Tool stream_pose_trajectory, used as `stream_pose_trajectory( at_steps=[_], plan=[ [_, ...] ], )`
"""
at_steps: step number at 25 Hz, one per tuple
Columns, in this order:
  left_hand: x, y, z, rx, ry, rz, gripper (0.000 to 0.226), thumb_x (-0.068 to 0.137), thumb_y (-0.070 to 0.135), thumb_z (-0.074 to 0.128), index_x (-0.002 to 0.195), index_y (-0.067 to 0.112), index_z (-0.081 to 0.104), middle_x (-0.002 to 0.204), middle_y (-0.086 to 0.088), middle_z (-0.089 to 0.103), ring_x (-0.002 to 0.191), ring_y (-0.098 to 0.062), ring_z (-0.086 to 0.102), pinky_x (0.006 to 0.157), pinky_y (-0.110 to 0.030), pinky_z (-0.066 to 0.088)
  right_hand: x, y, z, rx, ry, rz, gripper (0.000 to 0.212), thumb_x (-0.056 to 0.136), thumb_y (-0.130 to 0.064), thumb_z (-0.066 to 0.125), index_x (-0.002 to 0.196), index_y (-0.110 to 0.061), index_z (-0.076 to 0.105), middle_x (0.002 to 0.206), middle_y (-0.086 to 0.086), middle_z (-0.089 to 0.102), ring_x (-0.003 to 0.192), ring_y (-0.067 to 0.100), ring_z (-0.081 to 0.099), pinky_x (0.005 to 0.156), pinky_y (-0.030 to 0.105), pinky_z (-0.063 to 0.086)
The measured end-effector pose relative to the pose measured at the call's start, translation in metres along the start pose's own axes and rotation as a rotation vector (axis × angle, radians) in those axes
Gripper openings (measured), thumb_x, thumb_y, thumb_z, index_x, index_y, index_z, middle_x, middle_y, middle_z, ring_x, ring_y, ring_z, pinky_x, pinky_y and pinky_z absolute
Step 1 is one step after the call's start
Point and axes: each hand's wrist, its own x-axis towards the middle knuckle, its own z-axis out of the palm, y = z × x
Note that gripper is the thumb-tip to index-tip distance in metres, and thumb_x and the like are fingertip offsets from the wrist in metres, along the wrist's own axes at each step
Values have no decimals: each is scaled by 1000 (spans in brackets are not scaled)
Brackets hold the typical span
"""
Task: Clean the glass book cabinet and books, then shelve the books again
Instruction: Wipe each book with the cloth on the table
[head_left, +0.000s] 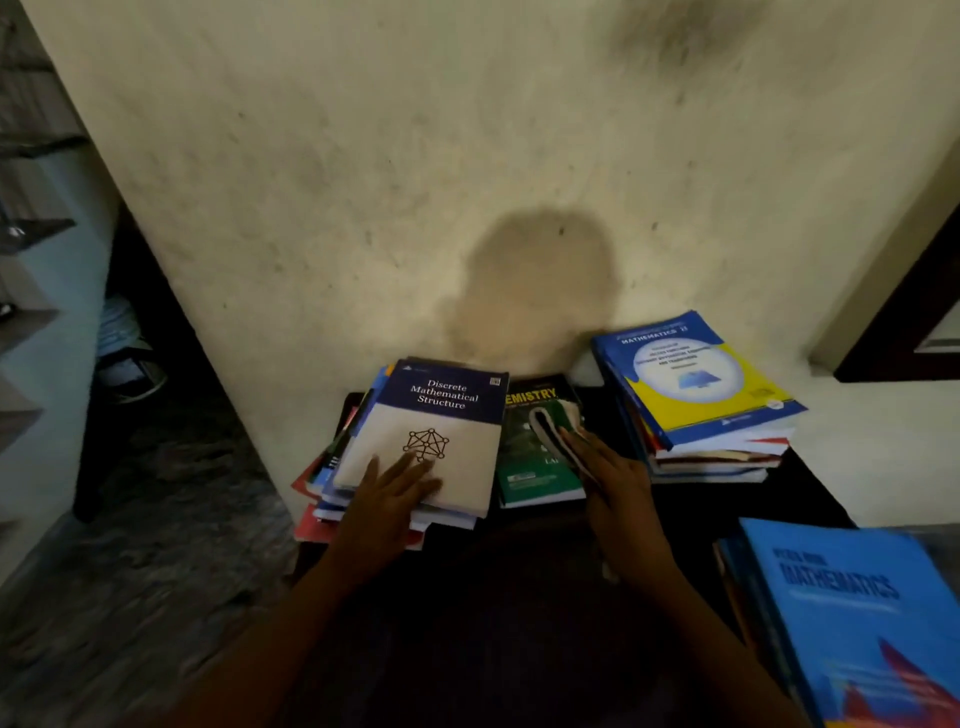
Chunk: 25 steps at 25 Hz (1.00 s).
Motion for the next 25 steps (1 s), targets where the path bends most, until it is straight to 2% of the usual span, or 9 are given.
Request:
stream_pose_trajectory(
  at_steps=[2, 5, 8, 11, 14, 17, 20, 22, 25],
  plan=[
    [22, 23, -1, -81, 125, 45, 49, 71, 18, 64, 120, 23, 56, 128, -4, 60, 125, -27, 49, 103, -57, 31, 3, 7, 0, -10, -2, 63, 63, 83, 6, 46, 133, -32, 41, 137, 1, 49, 116, 34, 49, 100, 15, 24],
    [77, 73, 20, -250, 109, -8, 43, 78, 14, 59, 121, 9, 60, 127, -11, 60, 121, -31, 53, 105, -46, 31, -2, 17, -10, 6, 76, 102, 63, 83, 4, 46, 133, -34, 44, 135, 4, 52, 119, 32, 50, 102, 44, 39],
    [122, 101, 67, -310, -188, -51, 61, 84, 19, 62, 138, -1, 41, 144, -24, 37, 132, -40, 37, 110, -48, 32, -15, 30, -24, -38, 88, 138, 63, 77, 0, 40, 132, -29, 48, 133, 5, 54, 118, 32, 52, 95, 53, 43],
    [140, 99, 114, -214, -597, -114, 85, 90, 40, 57, 150, 10, 5, 157, -16, -1, 145, -33, 2, 116, -45, 4, -32, 39, -34, -94, 82, 235, 62, 77, -6, 39, 133, -33, 46, 135, 3, 53, 114, 35, 53, 96, 51, 43],
    [144, 96, 140, -148, -665, -161, 91, 89, 38, 59, 150, 16, -4, 156, -14, -14, 143, -38, -9, 116, -53, 2, -45, 42, -40, -111, 102, 263, 56, 81, -13, 41, 132, -34, 45, 135, 2, 53, 114, 32, 53, 98, 48, 43],
    [136, 106, 137, 5, -604, -149, 67, 98, 18, 42, 150, 12, 0, 156, -21, 0, 142, -42, 6, 114, -55, 15, -51, 43, -44, -106, 73, 287, 57, 81, -11, 43, 132, -36, 42, 137, 2, 51, 115, 30, 52, 100, 45, 42],
    [116, 125, 114, 79, -612, -111, 60, 99, 17, 35, 150, 11, 5, 155, -23, 7, 140, -42, 15, 113, -54, 18, -59, 42, -48, -86, 46, 294, 54, 83, -11, 42, 130, -37, 40, 137, 4, 50, 117, 30, 52, 100, 46, 41],
    [85, 143, 95, 13, -554, -87, 64, 94, 22, 51, 149, 12, 20, 152, -22, 21, 137, -42, 27, 111, -53, 24, -63, 41, -52, -54, 43, 282, 51, 83, -11, 43, 128, -35, 41, 135, 6, 52, 118, 30, 52, 100, 50, 39],
    [12, 157, 73, -42, -392, 52, 82, 43, 18, 91, 120, 21, 64, 124, -11, 62, 112, -38, 59, 89, -62, 43, -70, 43, -57, -25, -20, 287, 48, 83, -14, 43, 128, -33, 43, 135, 7, 52, 121, 30, 50, 102, 52, 36]
  ],
)
